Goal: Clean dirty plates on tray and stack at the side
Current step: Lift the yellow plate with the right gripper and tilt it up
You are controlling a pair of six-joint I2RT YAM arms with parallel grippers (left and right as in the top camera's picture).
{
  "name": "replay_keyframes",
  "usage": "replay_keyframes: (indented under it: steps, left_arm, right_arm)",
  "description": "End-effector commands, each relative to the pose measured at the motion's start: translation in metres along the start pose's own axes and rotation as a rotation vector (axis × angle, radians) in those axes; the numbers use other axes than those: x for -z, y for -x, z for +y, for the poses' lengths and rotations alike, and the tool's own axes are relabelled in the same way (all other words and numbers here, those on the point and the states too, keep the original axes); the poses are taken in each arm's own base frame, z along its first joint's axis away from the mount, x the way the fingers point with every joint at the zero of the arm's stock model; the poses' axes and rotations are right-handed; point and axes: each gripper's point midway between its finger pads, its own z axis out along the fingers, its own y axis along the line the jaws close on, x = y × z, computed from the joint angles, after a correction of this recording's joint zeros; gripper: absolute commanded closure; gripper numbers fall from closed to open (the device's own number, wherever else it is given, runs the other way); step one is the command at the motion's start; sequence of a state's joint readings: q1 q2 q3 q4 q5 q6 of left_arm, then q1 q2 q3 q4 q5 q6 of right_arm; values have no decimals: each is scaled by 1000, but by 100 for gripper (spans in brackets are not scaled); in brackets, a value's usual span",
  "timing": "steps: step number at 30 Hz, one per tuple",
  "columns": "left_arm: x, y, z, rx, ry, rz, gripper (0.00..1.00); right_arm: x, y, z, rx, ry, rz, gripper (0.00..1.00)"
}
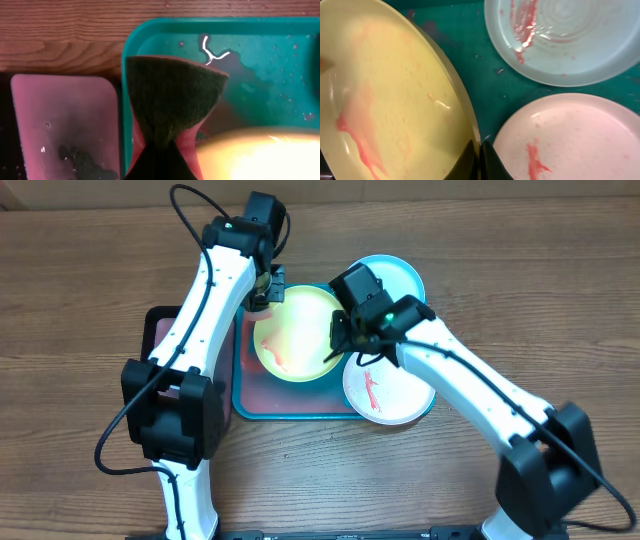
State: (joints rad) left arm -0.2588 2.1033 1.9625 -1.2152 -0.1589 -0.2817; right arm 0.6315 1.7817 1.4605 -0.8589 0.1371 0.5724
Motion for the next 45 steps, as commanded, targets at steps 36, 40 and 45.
replay_keyframes:
  steps: [36,40,45]
  left_arm:
    - [-28,-11,-12,27,-95,46,96]
    - [-28,-9,-13,29,-98,36,96]
    - [-28,-5,-14,31,-102,20,96]
  right_arm:
    - [154,-3,16,393,-734,-874,96]
    - [154,-3,16,395,-736,-874,96]
    - [160,0,16,399,-758,-909,96]
